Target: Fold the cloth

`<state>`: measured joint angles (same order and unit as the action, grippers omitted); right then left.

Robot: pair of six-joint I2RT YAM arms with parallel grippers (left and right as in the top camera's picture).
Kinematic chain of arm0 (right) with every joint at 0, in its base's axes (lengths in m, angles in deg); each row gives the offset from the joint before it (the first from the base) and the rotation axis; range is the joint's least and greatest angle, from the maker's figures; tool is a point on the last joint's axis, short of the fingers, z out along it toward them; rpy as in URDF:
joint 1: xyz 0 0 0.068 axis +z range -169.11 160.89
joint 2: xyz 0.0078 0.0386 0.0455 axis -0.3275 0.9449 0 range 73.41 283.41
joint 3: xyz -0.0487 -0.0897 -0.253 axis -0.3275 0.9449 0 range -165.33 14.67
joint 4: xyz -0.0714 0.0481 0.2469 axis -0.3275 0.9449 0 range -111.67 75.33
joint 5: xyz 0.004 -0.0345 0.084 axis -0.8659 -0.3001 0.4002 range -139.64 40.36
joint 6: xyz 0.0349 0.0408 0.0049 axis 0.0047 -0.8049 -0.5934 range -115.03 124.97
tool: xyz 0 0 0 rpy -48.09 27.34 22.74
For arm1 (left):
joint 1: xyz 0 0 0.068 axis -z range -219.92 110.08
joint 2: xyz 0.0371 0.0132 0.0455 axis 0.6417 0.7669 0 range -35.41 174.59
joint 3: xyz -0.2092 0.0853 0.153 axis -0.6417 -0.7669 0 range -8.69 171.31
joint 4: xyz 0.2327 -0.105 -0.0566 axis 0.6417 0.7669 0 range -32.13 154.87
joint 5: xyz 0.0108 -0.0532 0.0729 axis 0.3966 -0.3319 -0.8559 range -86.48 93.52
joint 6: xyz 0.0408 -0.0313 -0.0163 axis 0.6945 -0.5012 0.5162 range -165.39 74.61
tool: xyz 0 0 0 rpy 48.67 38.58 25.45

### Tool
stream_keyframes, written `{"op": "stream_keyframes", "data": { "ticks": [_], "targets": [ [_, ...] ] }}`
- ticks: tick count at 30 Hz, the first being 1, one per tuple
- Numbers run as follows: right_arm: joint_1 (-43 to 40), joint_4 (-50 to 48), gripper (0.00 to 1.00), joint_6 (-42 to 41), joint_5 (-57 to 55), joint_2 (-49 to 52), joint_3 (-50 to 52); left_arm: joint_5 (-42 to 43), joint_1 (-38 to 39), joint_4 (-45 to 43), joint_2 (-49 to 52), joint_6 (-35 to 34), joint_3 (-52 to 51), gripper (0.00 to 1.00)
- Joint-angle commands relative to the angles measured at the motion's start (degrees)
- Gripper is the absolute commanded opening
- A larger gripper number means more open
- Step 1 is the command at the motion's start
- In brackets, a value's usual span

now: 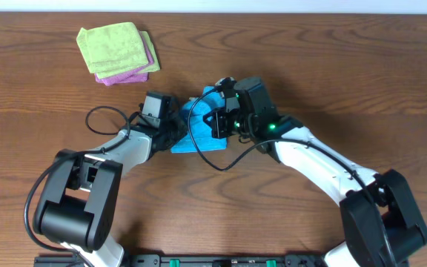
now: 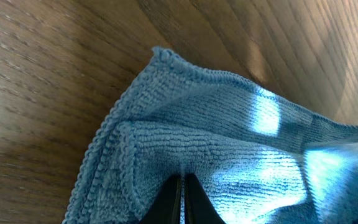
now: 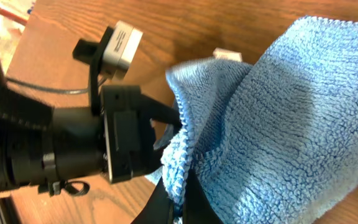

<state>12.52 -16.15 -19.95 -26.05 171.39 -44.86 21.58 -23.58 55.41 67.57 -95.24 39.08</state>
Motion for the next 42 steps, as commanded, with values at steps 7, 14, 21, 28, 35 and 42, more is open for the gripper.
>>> {"op": "stream_keyframes", "data": {
  "ticks": [7, 14, 21, 28, 35, 42],
  "targets": [
    [2.25, -0.22, 0.01, 0.76, 0.2, -1.03, -1.18, -0.66, -3.41, 5.92, -3.15, 7.65, 4.13, 0.06],
    [3.54, -1.22, 0.01, 0.11, -1.22, -1.03, -1.18, -2.21, -5.25, 13.0, -8.35, 11.96, 6.49, 0.06],
    [5.55, -2.14, 0.01, -0.15, -4.59, -1.01, -1.18, -4.61, -6.8, 15.15, -12.63, 13.75, 6.49, 0.06],
    [8.17, -2.23, 0.01, -0.31, -7.8, -0.07, -1.18, -4.52, -8.2, 16.41, -13.14, 13.9, 6.51, 0.06],
    [9.46, -4.5, 0.01, -1.4, -8.37, 3.39, -1.2, -4.66, -9.25, 17.11, -14.03, 14.14, 6.51, 0.06],
    [10.58, -6.67, 0.01, -2.89, -7.48, 7.34, -1.55, -4.74, -11.02, 17.79, -14.64, 15.19, 6.51, 0.06]
  ]
}}
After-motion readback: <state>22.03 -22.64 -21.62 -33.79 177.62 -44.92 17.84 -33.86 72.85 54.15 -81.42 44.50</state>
